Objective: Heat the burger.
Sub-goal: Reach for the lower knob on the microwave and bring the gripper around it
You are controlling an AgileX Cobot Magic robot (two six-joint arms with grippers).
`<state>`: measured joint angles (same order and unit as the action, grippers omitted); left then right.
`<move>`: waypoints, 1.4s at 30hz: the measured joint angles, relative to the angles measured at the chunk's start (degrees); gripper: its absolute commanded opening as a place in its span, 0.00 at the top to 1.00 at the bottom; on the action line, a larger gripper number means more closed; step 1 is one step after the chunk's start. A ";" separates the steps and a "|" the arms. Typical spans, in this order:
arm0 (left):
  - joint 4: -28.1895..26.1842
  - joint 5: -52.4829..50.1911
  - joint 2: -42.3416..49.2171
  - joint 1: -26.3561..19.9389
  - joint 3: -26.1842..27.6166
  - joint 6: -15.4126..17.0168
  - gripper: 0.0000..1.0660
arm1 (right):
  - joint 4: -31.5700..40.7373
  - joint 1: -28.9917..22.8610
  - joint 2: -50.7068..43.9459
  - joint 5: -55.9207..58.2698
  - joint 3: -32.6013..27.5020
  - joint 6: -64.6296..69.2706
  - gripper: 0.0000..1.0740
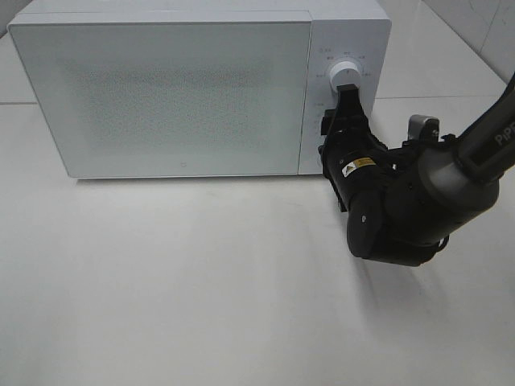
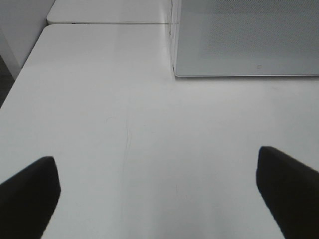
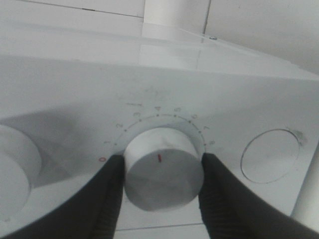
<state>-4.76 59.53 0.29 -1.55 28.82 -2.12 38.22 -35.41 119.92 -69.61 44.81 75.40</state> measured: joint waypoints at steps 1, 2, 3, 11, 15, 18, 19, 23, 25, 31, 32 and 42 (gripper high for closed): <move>0.00 0.00 0.00 0.00 0.00 0.00 0.06 | 0.23 0.00 0.00 -0.11 0.00 4.01 1.00; 0.00 0.00 0.00 0.00 0.00 0.00 0.06 | 0.17 0.00 0.00 -0.11 0.00 6.19 1.00; 0.00 0.00 0.00 0.00 0.00 0.00 0.06 | 0.17 0.00 0.00 -0.11 0.00 6.19 1.00; 0.00 0.00 0.00 0.00 0.00 0.00 0.06 | 0.63 0.00 0.00 -0.34 0.00 16.56 1.00; 0.00 0.00 0.00 0.00 0.00 0.00 0.06 | 1.09 0.00 0.00 -0.46 0.00 21.26 1.00; 0.00 0.00 0.00 0.00 0.00 0.00 0.06 | 1.09 0.00 0.00 -0.46 0.00 22.52 1.00; 0.00 0.00 0.00 0.00 0.00 0.00 0.06 | 1.09 0.00 0.00 -0.46 0.00 22.52 1.00; 0.00 0.00 0.00 0.00 0.00 0.00 0.06 | 1.09 0.00 0.00 -0.52 0.00 23.61 1.00; 0.00 0.00 0.00 0.00 0.00 0.00 0.06 | 1.09 0.00 0.00 -0.52 0.00 23.66 0.99; 0.00 0.00 0.00 0.00 0.00 0.00 0.06 | 1.09 0.00 0.00 -0.52 0.00 23.61 0.93; 0.00 0.00 0.00 0.00 0.00 0.00 0.06 | 1.09 0.00 0.00 -0.52 0.00 23.55 0.89; 0.00 0.00 0.00 0.00 0.00 0.00 0.06 | 2.58 -0.29 0.00 -0.52 0.23 19.31 0.64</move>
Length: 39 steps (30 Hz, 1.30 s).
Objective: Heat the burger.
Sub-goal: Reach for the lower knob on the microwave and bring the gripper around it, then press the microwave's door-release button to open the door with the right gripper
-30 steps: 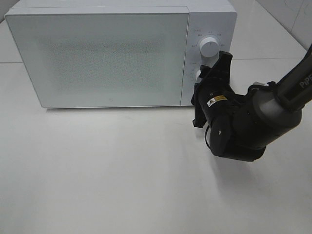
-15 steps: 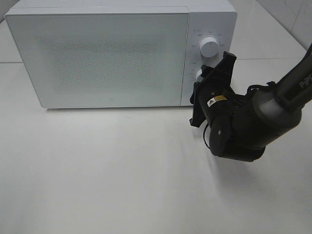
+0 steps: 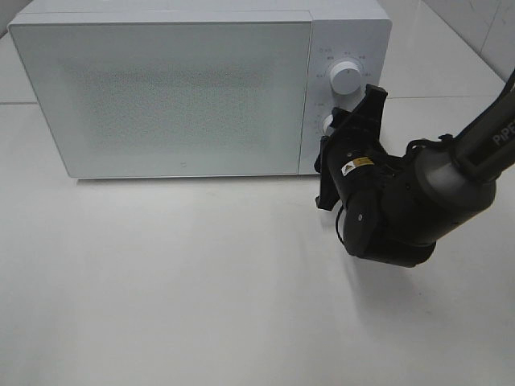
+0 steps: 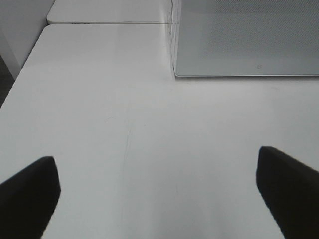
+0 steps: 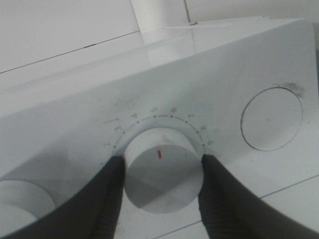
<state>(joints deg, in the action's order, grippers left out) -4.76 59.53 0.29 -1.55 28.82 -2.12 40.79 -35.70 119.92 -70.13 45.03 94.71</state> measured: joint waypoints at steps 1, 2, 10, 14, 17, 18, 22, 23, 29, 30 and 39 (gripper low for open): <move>0.00 0.00 0.00 0.00 0.00 0.00 0.06 | 0.00 0.00 0.00 0.00 0.00 0.00 0.64; 0.00 0.00 0.00 0.00 0.00 0.00 0.06 | 0.23 0.00 0.00 0.06 0.11 -0.34 0.63; 0.00 0.00 0.00 0.00 0.00 0.00 0.06 | 1.72 -0.40 0.00 0.29 0.46 -4.87 0.50; 0.00 0.00 0.00 0.00 0.00 0.00 0.06 | 2.12 -0.46 0.00 1.32 0.46 -6.30 0.40; 0.00 0.00 0.00 0.00 0.00 0.00 0.06 | 2.41 -0.52 0.00 1.78 0.46 -6.99 0.38; 0.00 0.00 0.00 0.00 0.00 0.00 0.06 | 2.52 -0.52 0.00 1.89 0.46 -7.39 0.37; 0.00 0.00 0.00 0.00 0.00 0.00 0.06 | 2.58 -0.57 -0.63 2.41 0.06 -9.63 0.36; 0.00 0.00 0.00 0.00 0.00 0.00 0.06 | 2.58 -0.57 -0.63 2.41 0.06 -9.63 0.36; 0.00 0.00 0.00 0.00 0.00 0.00 0.06 | 0.17 -0.34 -3.27 1.78 -1.60 -11.75 0.36; 0.00 0.00 0.00 0.00 0.00 0.00 0.06 | -0.92 -0.23 -3.72 1.43 -2.58 -11.80 0.36; 0.00 0.00 0.00 0.00 0.00 0.00 0.06 | -4.64 -0.23 -8.54 1.09 -9.05 -14.55 0.36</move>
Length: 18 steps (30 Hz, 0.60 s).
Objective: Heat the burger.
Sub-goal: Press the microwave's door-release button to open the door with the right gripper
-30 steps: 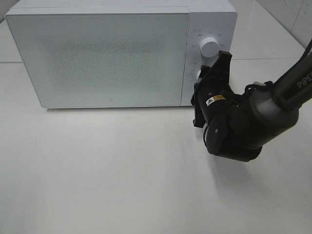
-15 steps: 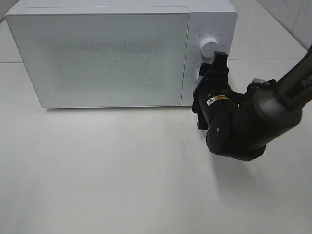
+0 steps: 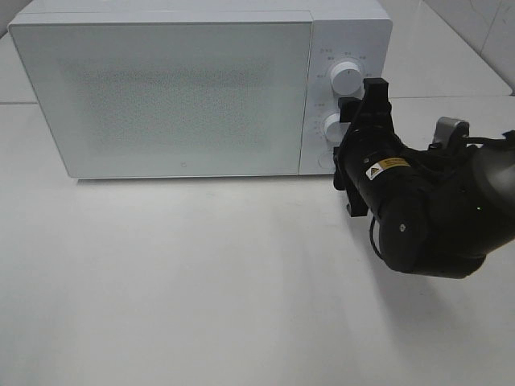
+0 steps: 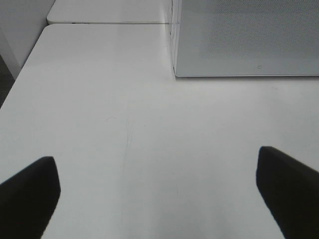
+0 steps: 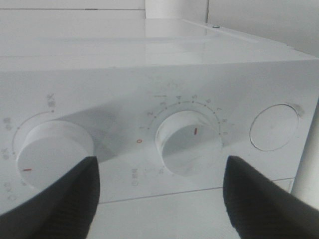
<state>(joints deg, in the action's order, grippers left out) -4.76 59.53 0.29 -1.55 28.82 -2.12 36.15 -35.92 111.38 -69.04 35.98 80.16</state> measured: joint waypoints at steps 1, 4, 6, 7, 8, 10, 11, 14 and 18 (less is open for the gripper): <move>0.00 0.00 0.00 0.00 0.00 0.00 0.06 | 0.00 0.00 0.00 0.00 0.00 0.00 0.36; 0.00 0.00 0.00 0.00 0.00 0.00 0.06 | -1.95 0.00 -3.09 0.23 -3.15 -2.92 0.36; 0.00 0.00 0.00 0.00 0.00 0.00 0.06 | -2.46 0.00 -4.07 0.80 -3.90 -3.90 0.36; 0.00 0.00 0.00 0.00 0.00 0.00 0.06 | -3.44 0.00 -5.84 2.41 -5.27 -5.90 0.36; 0.00 0.00 0.00 0.00 0.00 0.00 0.06 | -4.41 0.00 -7.85 5.16 -6.65 -8.59 0.36; 0.00 0.00 0.00 0.00 0.00 0.00 0.06 | -4.58 0.00 -8.71 6.70 -7.28 -9.91 0.36; 0.00 0.00 0.00 0.00 0.00 0.00 0.06 | -4.58 0.00 -8.71 6.70 -7.28 -9.91 0.36; 0.00 0.00 0.00 0.00 0.00 0.00 0.06 | -5.44 0.00 -11.63 12.09 -8.54 -15.76 0.36; 0.00 0.00 0.00 0.00 0.00 0.00 0.06 | -5.90 0.00 -16.79 23.49 -9.00 -28.19 0.36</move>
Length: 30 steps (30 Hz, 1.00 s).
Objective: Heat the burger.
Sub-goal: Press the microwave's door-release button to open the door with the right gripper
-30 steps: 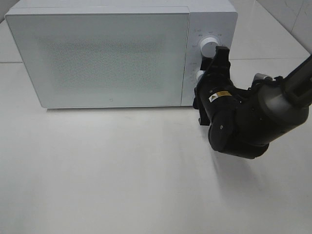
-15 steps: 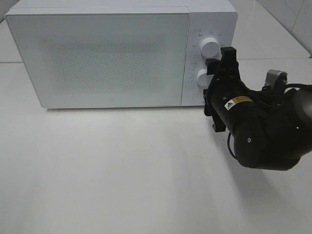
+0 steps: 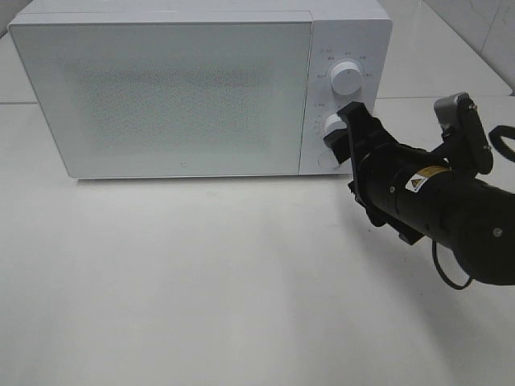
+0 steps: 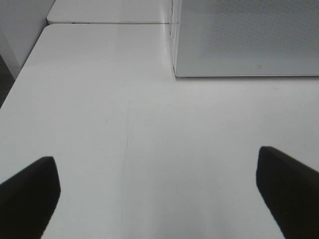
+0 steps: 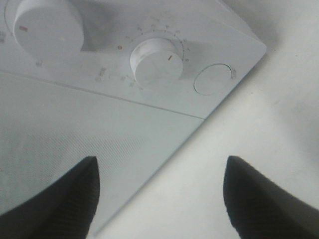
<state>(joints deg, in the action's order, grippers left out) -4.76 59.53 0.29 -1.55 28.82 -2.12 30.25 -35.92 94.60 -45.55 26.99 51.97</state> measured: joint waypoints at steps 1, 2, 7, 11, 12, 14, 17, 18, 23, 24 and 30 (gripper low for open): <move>0.00 0.00 0.00 0.00 0.00 0.00 0.06 | 0.00 0.00 0.00 0.00 0.00 0.00 0.36; 0.00 0.00 0.00 0.00 0.00 0.00 0.06 | -0.06 0.00 -2.01 4.58 -0.06 -5.79 0.36; 0.00 0.00 0.00 0.00 0.00 0.00 0.06 | 0.00 0.00 -7.10 15.36 -0.06 -21.03 0.36; 0.00 0.00 0.00 0.00 0.00 0.00 0.06 | 0.06 0.00 -11.40 24.35 -0.11 -33.98 0.36; 0.00 0.00 0.00 0.00 0.00 0.00 0.06 | 0.06 0.00 -11.40 24.35 -0.11 -33.98 0.36; 0.00 0.00 0.00 0.00 0.00 0.00 0.06 | 0.06 0.00 -12.20 26.24 -0.11 -36.21 0.36; 0.00 0.00 0.00 0.00 0.00 0.00 0.06 | 0.06 0.00 -13.75 34.55 0.63 -44.29 0.36; 0.00 0.00 0.00 0.00 0.00 0.00 0.06 | 0.00 0.00 -13.87 36.84 1.09 -46.47 0.36; 0.00 0.00 0.00 0.00 0.00 0.00 0.06 | -3.44 0.00 -13.87 47.44 4.13 -52.37 0.36; 0.00 0.00 0.00 0.00 0.00 0.00 0.06 | -4.70 0.00 -13.81 49.62 4.93 -52.65 0.36; 0.00 0.00 0.00 0.00 0.00 0.00 0.06 | -17.13 0.00 -14.09 66.35 11.46 -49.85 0.36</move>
<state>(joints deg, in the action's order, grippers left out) -4.76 59.53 0.29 -1.55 28.82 -2.12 13.12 -35.92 80.50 20.80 38.45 2.12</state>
